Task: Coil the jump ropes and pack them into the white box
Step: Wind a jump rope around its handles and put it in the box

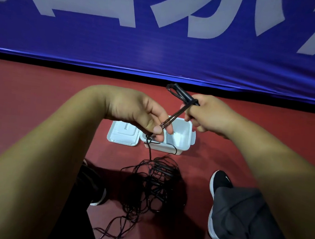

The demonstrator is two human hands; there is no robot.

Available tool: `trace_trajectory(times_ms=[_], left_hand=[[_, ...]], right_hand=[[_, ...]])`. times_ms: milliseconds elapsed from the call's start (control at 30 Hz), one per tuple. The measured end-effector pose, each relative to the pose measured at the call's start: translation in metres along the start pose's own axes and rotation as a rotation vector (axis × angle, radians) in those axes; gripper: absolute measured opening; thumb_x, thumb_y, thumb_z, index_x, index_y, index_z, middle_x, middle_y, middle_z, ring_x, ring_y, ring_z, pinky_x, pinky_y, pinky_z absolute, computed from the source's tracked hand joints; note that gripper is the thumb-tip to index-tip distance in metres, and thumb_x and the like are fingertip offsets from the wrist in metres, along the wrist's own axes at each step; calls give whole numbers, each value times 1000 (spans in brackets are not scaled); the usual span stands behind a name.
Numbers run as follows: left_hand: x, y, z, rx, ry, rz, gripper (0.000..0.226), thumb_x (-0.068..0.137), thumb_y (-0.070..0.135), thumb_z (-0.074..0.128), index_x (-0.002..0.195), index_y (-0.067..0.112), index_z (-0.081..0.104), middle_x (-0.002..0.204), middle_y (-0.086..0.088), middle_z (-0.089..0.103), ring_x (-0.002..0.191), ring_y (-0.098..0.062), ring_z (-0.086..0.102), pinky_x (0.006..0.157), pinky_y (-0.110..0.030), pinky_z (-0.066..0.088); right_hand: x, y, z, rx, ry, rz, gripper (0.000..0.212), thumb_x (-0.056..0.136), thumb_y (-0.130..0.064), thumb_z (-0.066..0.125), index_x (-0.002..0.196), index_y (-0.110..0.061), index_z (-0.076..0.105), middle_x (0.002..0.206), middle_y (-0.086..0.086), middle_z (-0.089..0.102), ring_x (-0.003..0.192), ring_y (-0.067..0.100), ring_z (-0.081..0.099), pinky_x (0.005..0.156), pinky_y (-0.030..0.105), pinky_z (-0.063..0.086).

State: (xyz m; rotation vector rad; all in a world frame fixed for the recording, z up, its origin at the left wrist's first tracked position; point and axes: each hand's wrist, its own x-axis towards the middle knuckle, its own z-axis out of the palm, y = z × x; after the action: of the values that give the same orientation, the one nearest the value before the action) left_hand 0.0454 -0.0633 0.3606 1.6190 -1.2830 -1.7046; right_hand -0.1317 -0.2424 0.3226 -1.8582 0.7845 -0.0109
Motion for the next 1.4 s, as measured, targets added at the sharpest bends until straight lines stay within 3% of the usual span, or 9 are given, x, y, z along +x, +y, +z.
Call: trace_trajectory(times_ms=[200,300,467,600,667,767,1033,1267,1400], left_hand=[[5,-9,2,149,85,-250,16,98,19,72,109,8,73,95,-10,79,88,-18,77,82,-34,59],[5,-14,2,122,140,-315,13,100,18,71,106,6,73,88,-12,74,95,-32,79,73,-37,63],[12,-16,9,78,60,-322,13,100,13,70,110,11,79,95,-15,72,97,-31,77,79,-40,62],[16,-19,8,87,76,-303,13,101,15,69,110,13,79,95,-14,72,94,-28,76,72,-35,60],[16,-20,7,95,109,-308,13,101,16,69,109,14,79,93,-12,72,90,-23,76,68,-30,59],[18,-20,6,111,122,-291,15,101,22,69,110,17,80,90,-8,73,88,-18,74,77,-30,59],[26,-21,7,164,165,-239,19,103,27,66,109,14,80,91,-3,76,86,-9,71,86,-26,55],[30,-24,6,258,198,-264,16,104,27,66,106,19,80,101,-8,80,89,-10,71,93,-30,56],[31,-25,6,294,228,-257,16,103,28,67,106,20,81,87,3,78,81,-5,69,95,-32,56]], right_hand=[[-4,-1,-7,254,-197,43,20,98,3,49,115,-4,58,67,1,50,51,10,31,47,24,18],[-12,-6,-10,359,-318,39,22,100,6,48,107,-15,52,69,2,44,52,8,23,45,24,12],[-21,-12,-8,476,-382,34,20,105,-3,54,122,-14,58,65,-3,33,58,11,13,46,23,9],[-23,-14,-2,501,-407,37,11,105,-7,56,102,-17,53,68,-2,35,52,7,19,44,22,11],[-25,-14,0,527,-424,41,9,105,-8,56,111,-15,57,70,-2,37,53,6,21,44,22,11],[-24,-15,3,576,-382,74,15,107,-13,53,121,-15,58,72,-1,41,53,6,23,45,22,11],[-19,-15,7,564,-229,32,18,106,-10,50,91,-19,49,72,1,44,54,10,26,48,25,14],[-21,-10,9,637,-293,74,14,104,-8,51,93,-18,51,75,2,44,56,11,28,47,24,17],[-26,-13,7,625,-337,60,12,104,-16,59,116,-12,60,72,-1,42,55,8,23,46,22,16]])
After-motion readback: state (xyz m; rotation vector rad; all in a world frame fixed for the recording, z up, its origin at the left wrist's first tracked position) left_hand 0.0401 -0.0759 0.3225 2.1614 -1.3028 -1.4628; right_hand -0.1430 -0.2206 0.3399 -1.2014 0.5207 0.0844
